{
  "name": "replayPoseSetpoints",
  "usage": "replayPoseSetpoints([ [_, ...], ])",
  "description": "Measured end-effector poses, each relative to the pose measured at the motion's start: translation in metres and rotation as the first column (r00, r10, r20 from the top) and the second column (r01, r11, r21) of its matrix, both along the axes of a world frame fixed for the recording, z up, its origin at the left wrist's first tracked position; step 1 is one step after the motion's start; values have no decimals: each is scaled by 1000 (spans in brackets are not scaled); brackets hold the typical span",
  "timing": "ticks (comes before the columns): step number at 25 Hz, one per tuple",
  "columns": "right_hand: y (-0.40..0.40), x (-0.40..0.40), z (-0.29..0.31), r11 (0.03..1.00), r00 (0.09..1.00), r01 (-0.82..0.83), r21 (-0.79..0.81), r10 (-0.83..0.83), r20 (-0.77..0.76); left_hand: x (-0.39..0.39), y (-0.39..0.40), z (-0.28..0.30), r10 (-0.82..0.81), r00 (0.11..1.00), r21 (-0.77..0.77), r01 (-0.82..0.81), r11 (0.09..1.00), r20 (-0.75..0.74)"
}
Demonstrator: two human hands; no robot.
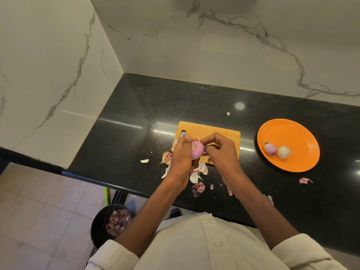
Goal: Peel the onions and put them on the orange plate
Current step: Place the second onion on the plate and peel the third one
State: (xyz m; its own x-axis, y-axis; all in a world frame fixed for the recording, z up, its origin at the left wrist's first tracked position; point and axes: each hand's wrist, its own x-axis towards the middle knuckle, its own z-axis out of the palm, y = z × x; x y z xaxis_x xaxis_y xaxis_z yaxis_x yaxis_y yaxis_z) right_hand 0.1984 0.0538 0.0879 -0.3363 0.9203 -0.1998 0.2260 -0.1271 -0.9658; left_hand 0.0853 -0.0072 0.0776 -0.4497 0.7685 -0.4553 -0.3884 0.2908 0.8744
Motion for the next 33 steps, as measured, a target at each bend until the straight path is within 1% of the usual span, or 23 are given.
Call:
replayPoseSetpoints([
  [2,1,4,2,991,989,-13,-134,-7,-145,-5,1,2,26,998,39,-29,999,56],
  [3,1,6,3,986,981,-32,-163,-1,-196,-7,2,3,45,994,56,-51,997,100],
  [4,0,6,4,986,978,-47,-163,13,-206,-10,3,2,60,988,66,-70,995,140],
  [6,-2,6,3,990,987,-53,-132,32,-159,-11,3,1,72,978,52,-84,995,197],
  [7,-2,6,1,984,986,-40,-172,11,-167,-10,3,0,78,972,36,-88,995,220],
  [9,-3,5,-4,927,959,-6,-376,-101,-265,-9,2,-1,111,957,0,-115,993,269],
  [10,-3,6,-8,897,949,17,-441,-154,-277,-10,2,-2,136,945,-14,-138,990,297],
  [11,-1,8,-12,887,951,57,-458,-188,-244,-12,2,-3,160,932,-19,-163,987,325],
  [13,1,11,-21,912,980,97,-399,-157,-120,-19,0,-3,184,911,6,-201,980,369],
  [15,1,11,-28,957,998,58,-283,-54,20,-23,0,-4,180,908,30,-206,978,379],
  [17,0,9,-32,987,990,17,-161,7,143,-20,1,-6,183,924,17,-201,980,336],
  [18,0,8,-30,994,986,11,-108,7,165,-18,1,-7,183,939,10,-194,981,292],
  [19,0,8,-24,997,990,15,-82,-3,142,-16,0,-8,169,956,16,-178,984,240],
  [21,-1,6,-9,990,999,-8,-140,3,-33,-15,-1,-13,118,982,53,-127,991,145],
  [22,-2,5,-1,984,993,-53,-169,34,-117,-14,-2,-15,73,989,86,-84,993,127],
  [23,-5,3,5,982,983,-106,-153,81,-162,-14,-2,-16,28,992,123,-44,991,126],
  [25,-10,-1,11,985,974,-150,-81,133,-184,-11,-2,-16,-22,991,164,0,986,130],
  [27,-14,-6,11,994,976,-80,-69,64,-208,-7,0,-13,-15,992,179,-7,984,123],
  [30,-15,-8,9,988,957,40,-148,-80,-278,-3,1,-5,-10,990,213,-21,977,141],
  [33,-15,-7,3,983,941,43,-177,-100,-323,-7,0,-2,1,976,283,-64,957,218],
])
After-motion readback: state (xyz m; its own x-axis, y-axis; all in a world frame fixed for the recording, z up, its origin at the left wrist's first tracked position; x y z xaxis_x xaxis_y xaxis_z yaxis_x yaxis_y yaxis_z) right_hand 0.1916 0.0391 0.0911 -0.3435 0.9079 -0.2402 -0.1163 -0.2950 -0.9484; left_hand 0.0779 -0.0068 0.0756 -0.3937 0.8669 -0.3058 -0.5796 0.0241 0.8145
